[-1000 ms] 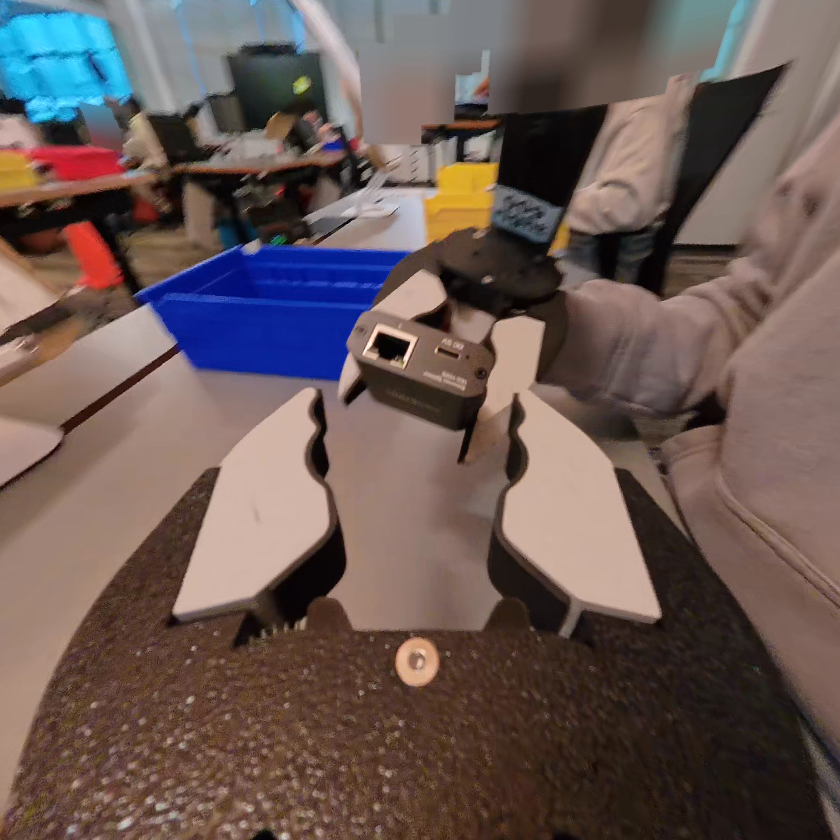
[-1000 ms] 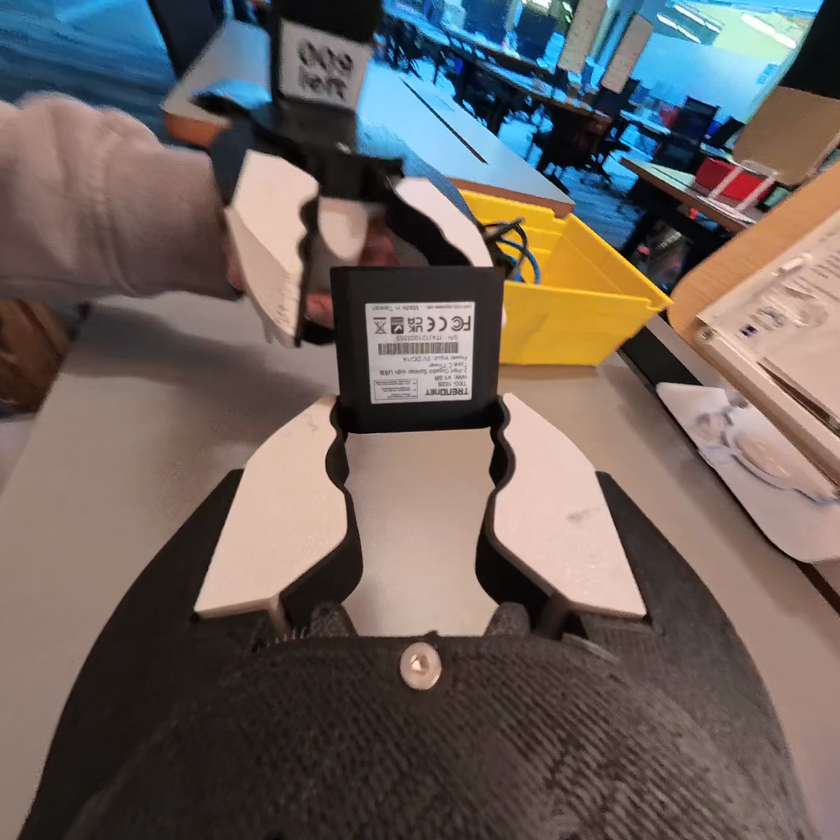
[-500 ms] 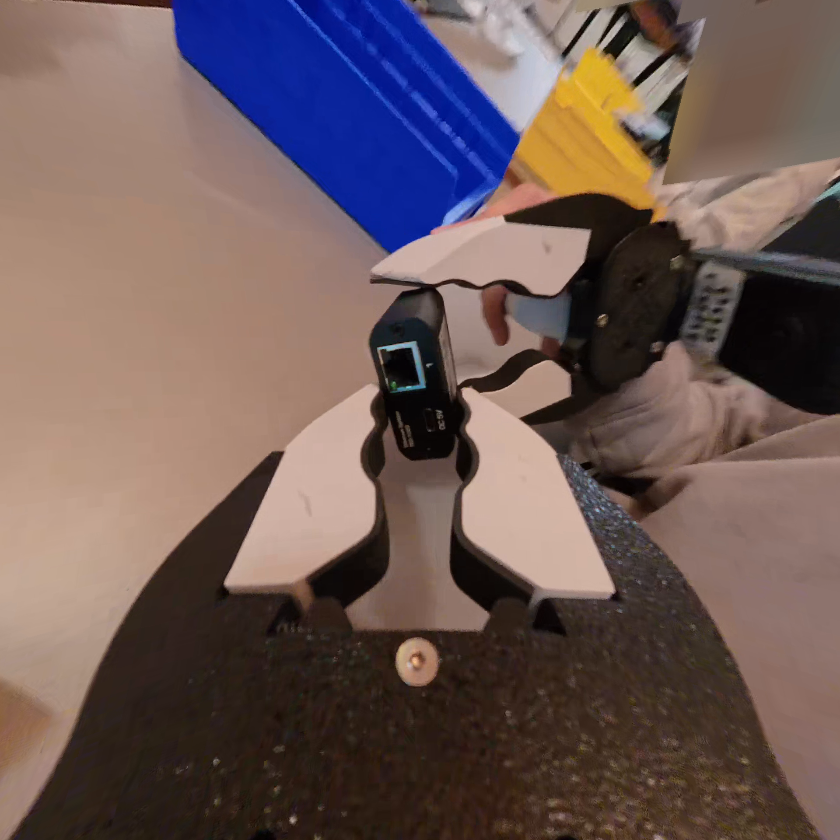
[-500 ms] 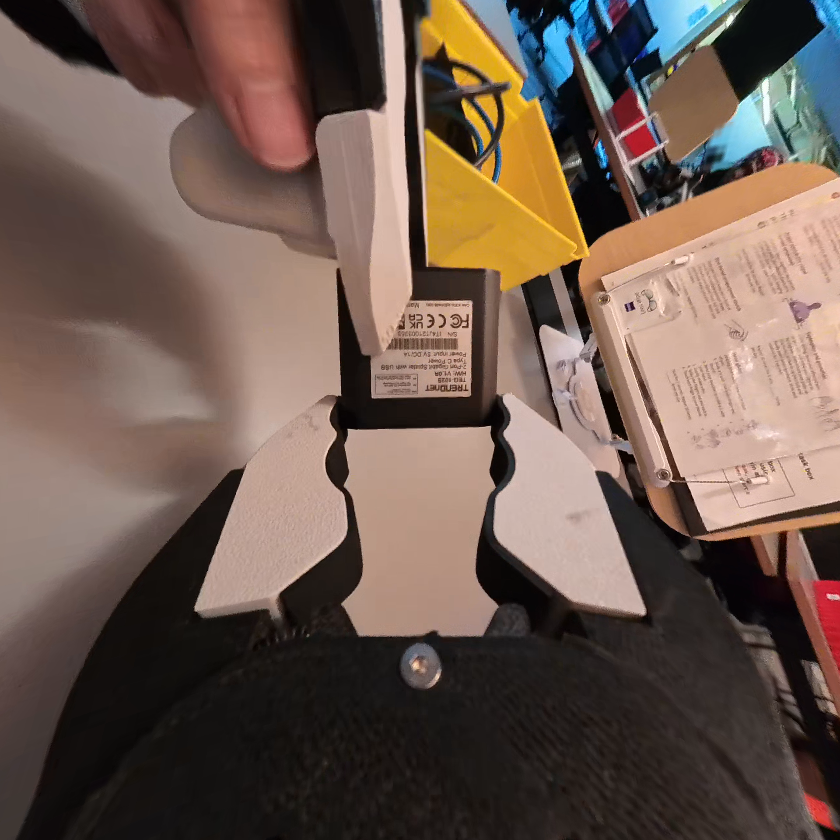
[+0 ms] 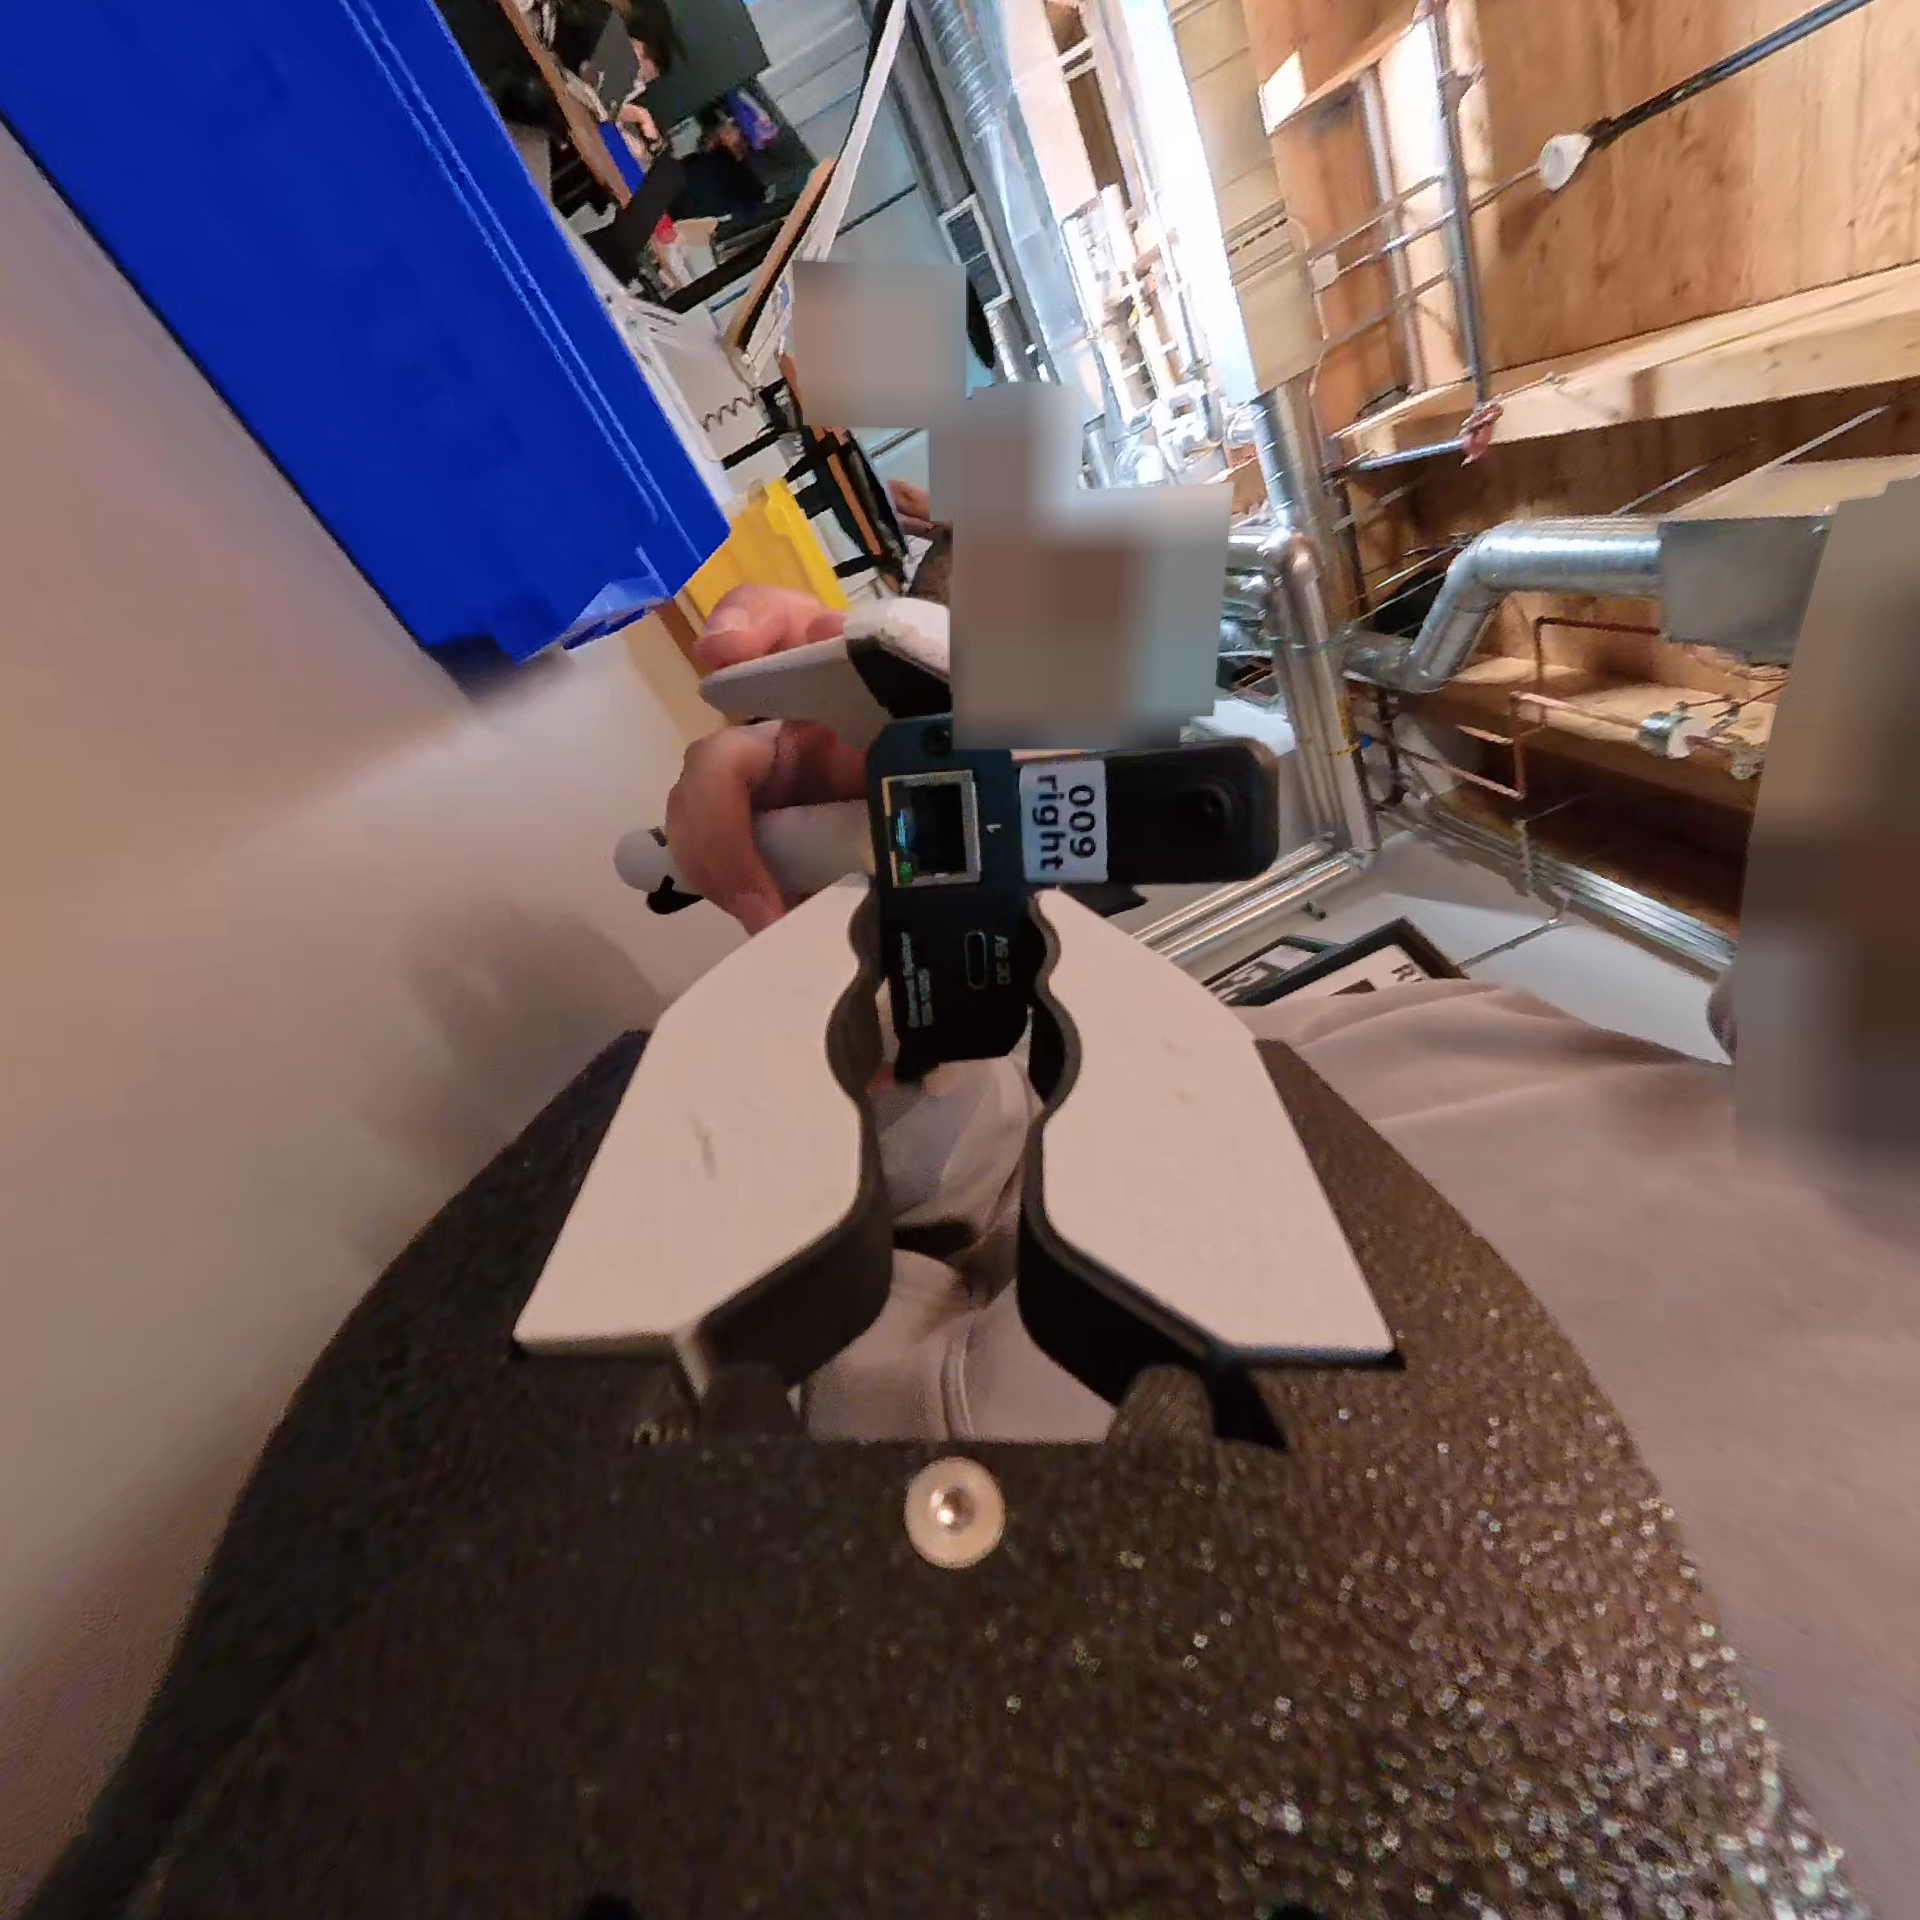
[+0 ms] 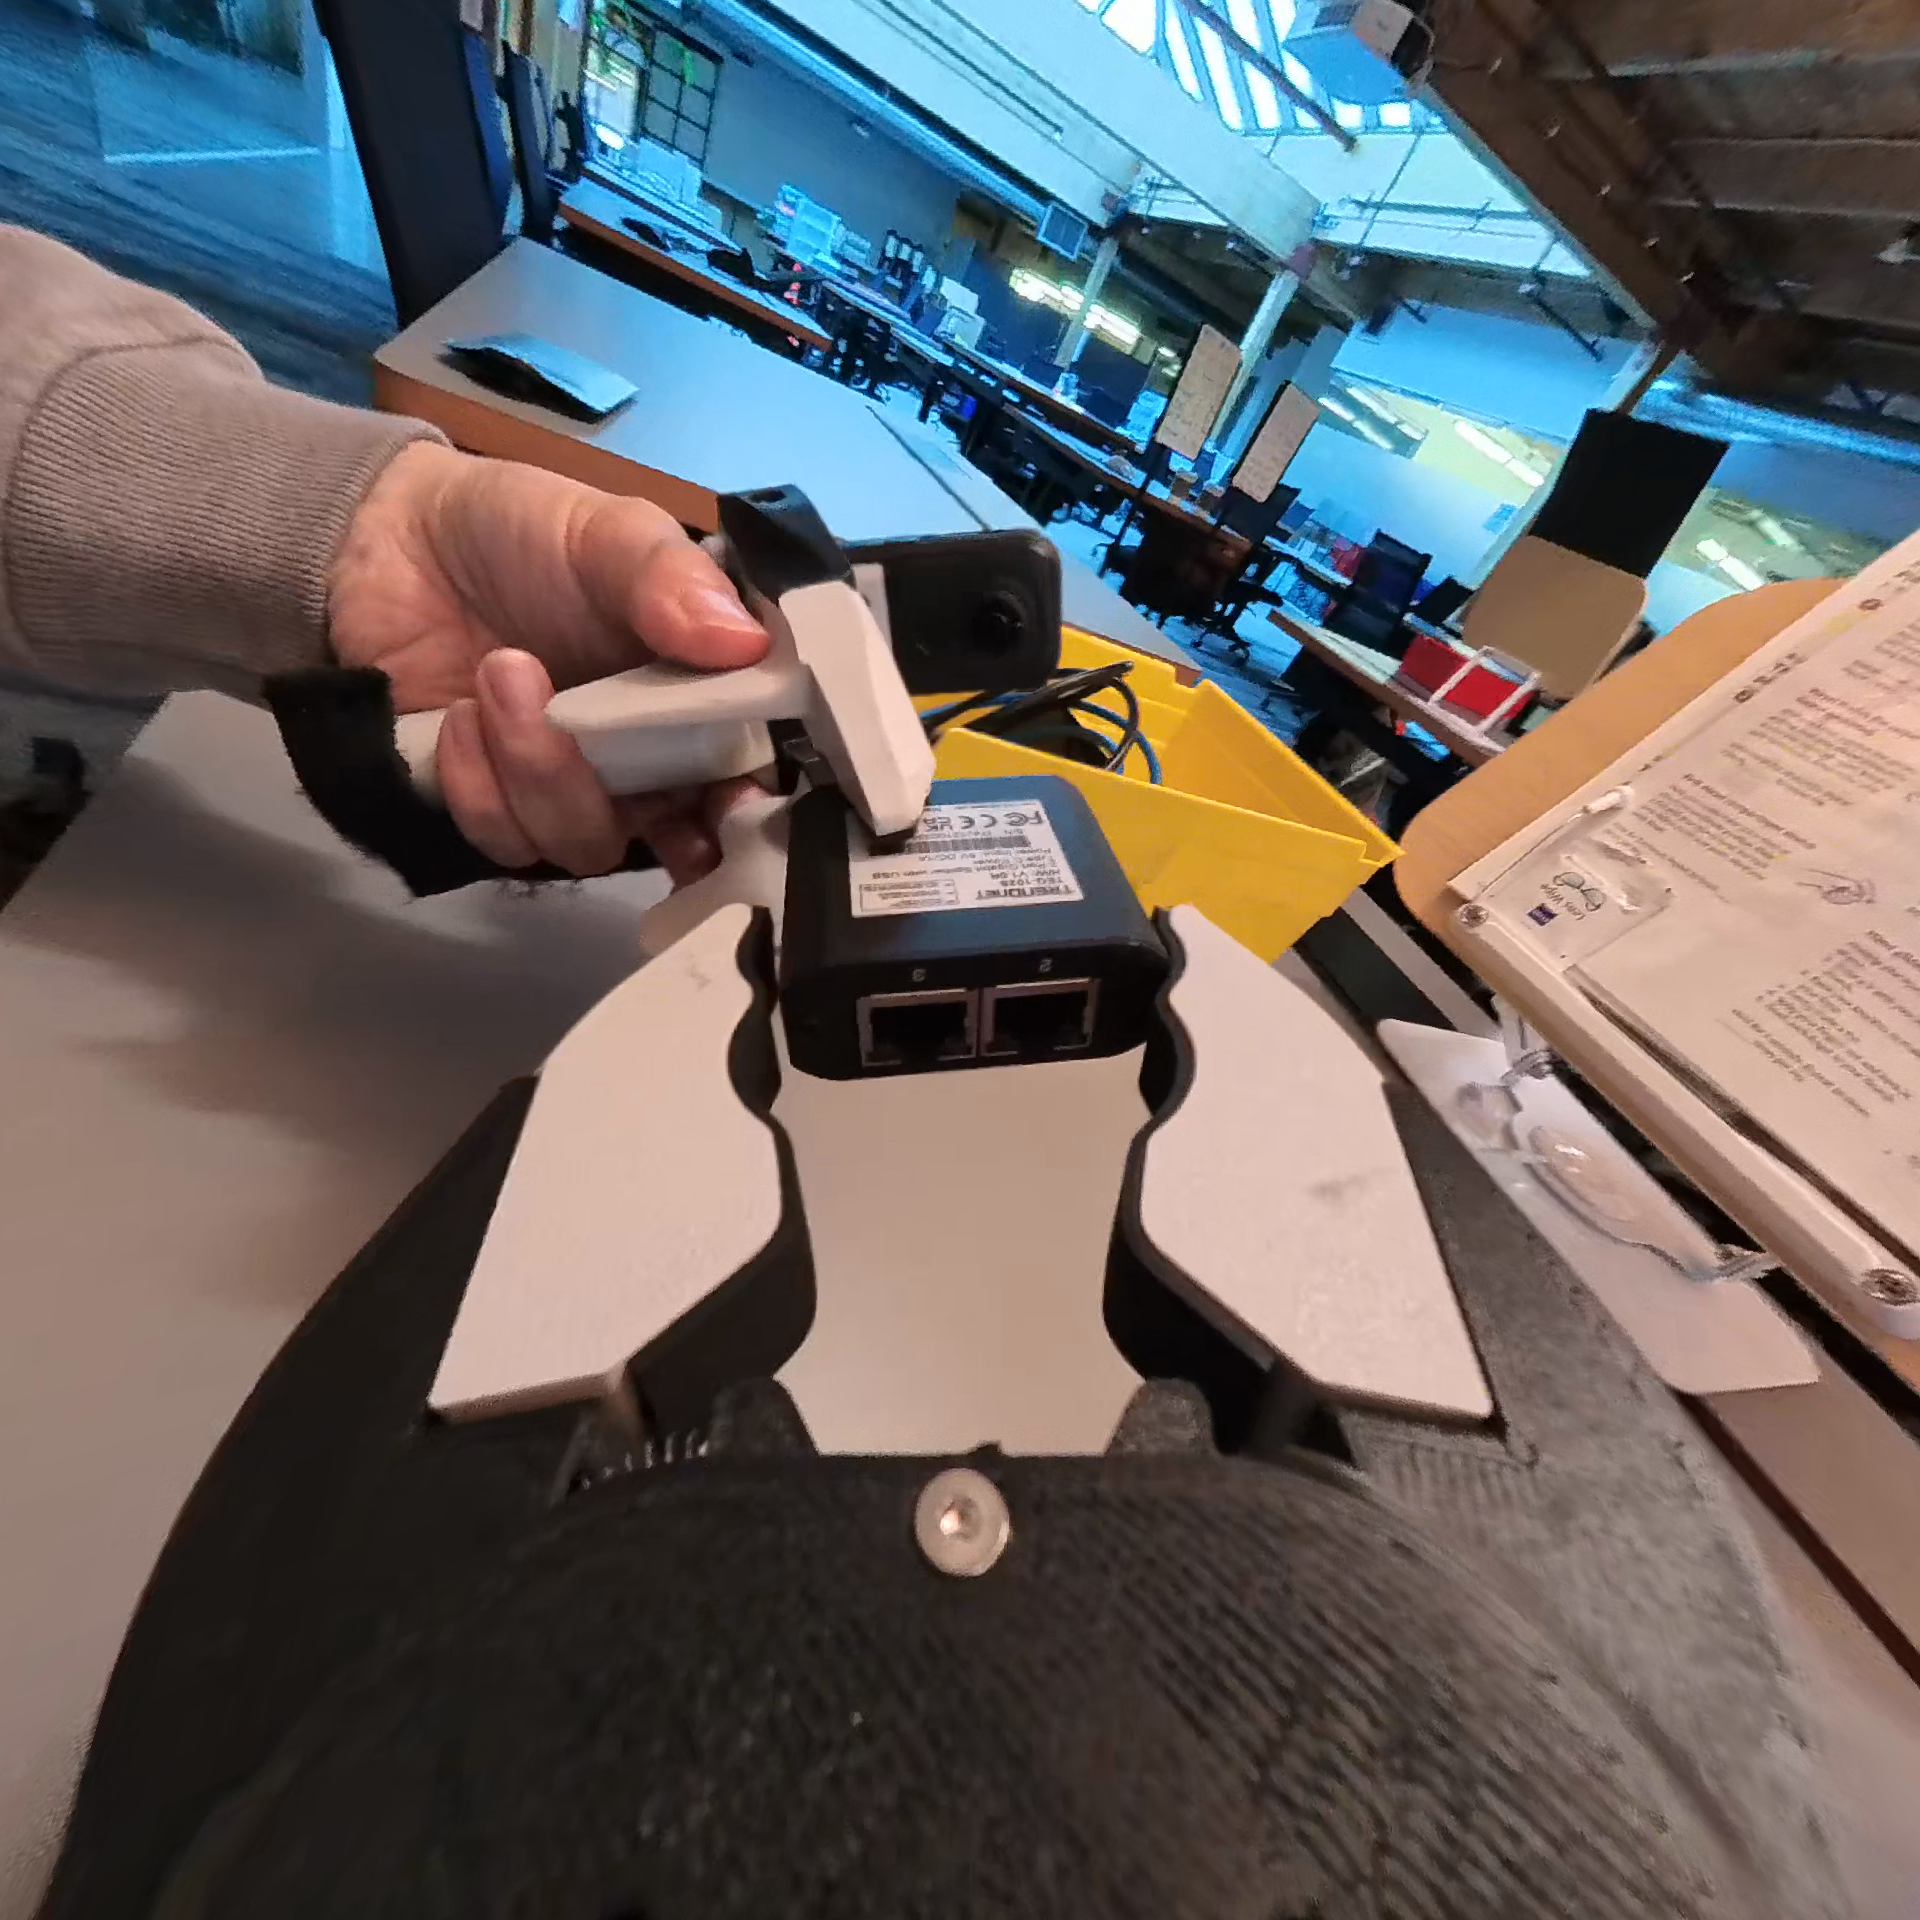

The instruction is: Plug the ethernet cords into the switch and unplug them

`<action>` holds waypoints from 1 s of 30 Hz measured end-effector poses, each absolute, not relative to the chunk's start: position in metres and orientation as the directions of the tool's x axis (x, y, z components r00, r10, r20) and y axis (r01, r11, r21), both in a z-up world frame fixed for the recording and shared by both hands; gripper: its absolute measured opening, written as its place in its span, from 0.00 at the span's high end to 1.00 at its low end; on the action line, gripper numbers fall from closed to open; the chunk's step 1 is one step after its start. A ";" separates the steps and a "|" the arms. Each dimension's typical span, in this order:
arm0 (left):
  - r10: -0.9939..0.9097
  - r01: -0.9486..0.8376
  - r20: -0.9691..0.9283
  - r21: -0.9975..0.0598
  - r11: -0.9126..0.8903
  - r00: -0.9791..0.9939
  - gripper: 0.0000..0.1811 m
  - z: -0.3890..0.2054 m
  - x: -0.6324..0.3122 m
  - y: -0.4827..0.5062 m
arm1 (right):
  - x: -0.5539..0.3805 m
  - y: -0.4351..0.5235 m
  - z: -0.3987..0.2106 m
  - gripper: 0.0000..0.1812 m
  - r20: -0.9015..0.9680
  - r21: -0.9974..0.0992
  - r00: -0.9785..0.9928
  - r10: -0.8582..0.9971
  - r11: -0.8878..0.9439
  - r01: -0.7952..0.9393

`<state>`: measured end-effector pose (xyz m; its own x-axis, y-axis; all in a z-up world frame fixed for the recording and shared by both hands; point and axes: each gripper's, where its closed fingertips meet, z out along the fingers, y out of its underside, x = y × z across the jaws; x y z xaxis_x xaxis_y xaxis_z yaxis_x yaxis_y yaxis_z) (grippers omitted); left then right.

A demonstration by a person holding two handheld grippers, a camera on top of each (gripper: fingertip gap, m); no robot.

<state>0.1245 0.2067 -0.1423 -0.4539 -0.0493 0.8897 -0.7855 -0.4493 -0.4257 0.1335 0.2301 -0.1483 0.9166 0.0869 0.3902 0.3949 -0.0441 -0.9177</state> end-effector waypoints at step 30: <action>-0.158 -0.804 0.908 -0.418 -0.423 -0.389 0.88 -0.142 0.132 0.186 | 0.134 0.227 -0.152 0.59 0.349 -0.933 0.929 0.125 -0.053 0.357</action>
<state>0.1316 0.1861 -0.1422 -0.3885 -0.1580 0.9078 -0.8041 -0.4230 -0.4178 0.1339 0.2272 -0.1517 0.9289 0.1250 0.3485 0.3571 -0.0534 -0.9326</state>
